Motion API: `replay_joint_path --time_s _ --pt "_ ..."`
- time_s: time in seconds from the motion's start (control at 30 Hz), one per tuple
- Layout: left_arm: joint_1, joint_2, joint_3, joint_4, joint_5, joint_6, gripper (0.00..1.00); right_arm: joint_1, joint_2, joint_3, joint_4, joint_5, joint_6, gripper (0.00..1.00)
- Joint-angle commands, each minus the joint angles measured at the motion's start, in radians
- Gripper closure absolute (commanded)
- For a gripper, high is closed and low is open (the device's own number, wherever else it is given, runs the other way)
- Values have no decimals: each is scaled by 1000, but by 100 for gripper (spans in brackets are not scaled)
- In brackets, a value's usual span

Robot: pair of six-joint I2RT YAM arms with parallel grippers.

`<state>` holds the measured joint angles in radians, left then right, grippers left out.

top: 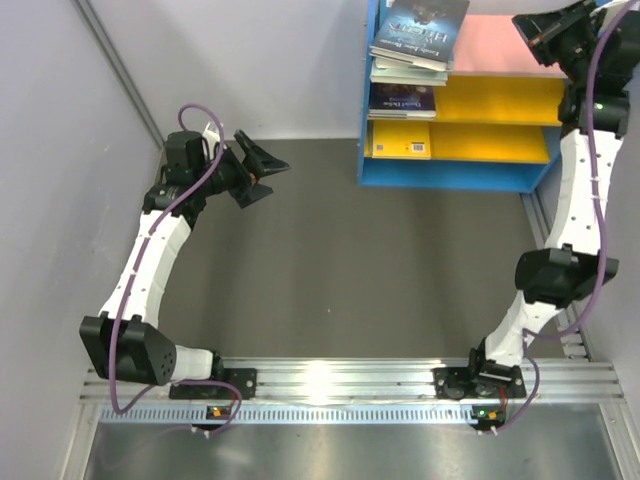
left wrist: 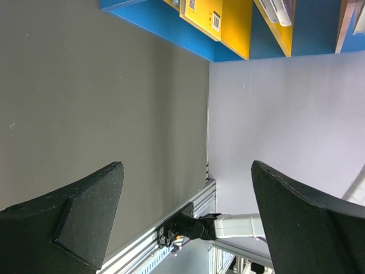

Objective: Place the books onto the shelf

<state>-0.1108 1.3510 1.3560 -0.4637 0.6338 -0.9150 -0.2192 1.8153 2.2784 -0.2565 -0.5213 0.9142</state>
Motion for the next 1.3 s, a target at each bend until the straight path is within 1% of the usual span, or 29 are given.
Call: replay_joint_path --time_s 0.0,0.03,0.07,0.13,0.17,0.33,0.43,0.7,0.83,0.9,0.93,0.97,1.0,1.03,1.07,1.1,1.13,1.2,1.23,1.27 --pt "5 7 41 42 -2 -5 2 79 82 125 -99 236 -159 100" --pt "5 16 45 36 3 -4 2 99 93 141 -101 274 -178 100" --pt "5 20 52 33 3 -2 2 145 114 145 -101 349 -217 100" --pt "5 31 60 17 6 4 2 194 146 170 -99 423 -274 100" --pt "6 37 69 11 6 7 2 248 159 177 -96 485 -287 100" --pt "7 74 104 -3 17 10 3 333 240 217 -52 579 -298 100" --pt "10 88 117 -7 15 13 3 357 275 230 -21 601 -293 100" --pt "28 94 112 -33 12 25 3 360 351 271 55 649 -256 100" --pt "34 108 126 -41 9 31 3 360 387 273 115 633 -216 94" --pt "40 120 130 -44 7 34 3 360 386 264 112 629 -228 90" --pt "42 125 140 -49 6 36 3 360 368 250 103 633 -259 85" --pt "42 132 146 -52 4 39 3 357 346 225 105 648 -277 82" --pt "43 137 152 -56 4 42 3 351 319 145 108 662 -291 78" --pt "43 142 169 -64 4 44 3 331 252 92 135 673 -302 73" --pt "43 151 179 -79 4 51 3 316 216 37 155 678 -302 72" --pt "43 154 189 -91 3 54 3 299 179 -62 174 678 -298 71" --pt "43 160 210 -99 4 59 3 264 114 -103 192 678 -296 70" --pt "43 171 226 -122 1 70 3 229 60 -189 197 673 -294 68" --pt "43 172 233 -128 -3 73 3 184 11 -212 194 658 -296 65" --pt "43 171 236 -130 -6 76 3 169 -13 -235 195 647 -296 64"
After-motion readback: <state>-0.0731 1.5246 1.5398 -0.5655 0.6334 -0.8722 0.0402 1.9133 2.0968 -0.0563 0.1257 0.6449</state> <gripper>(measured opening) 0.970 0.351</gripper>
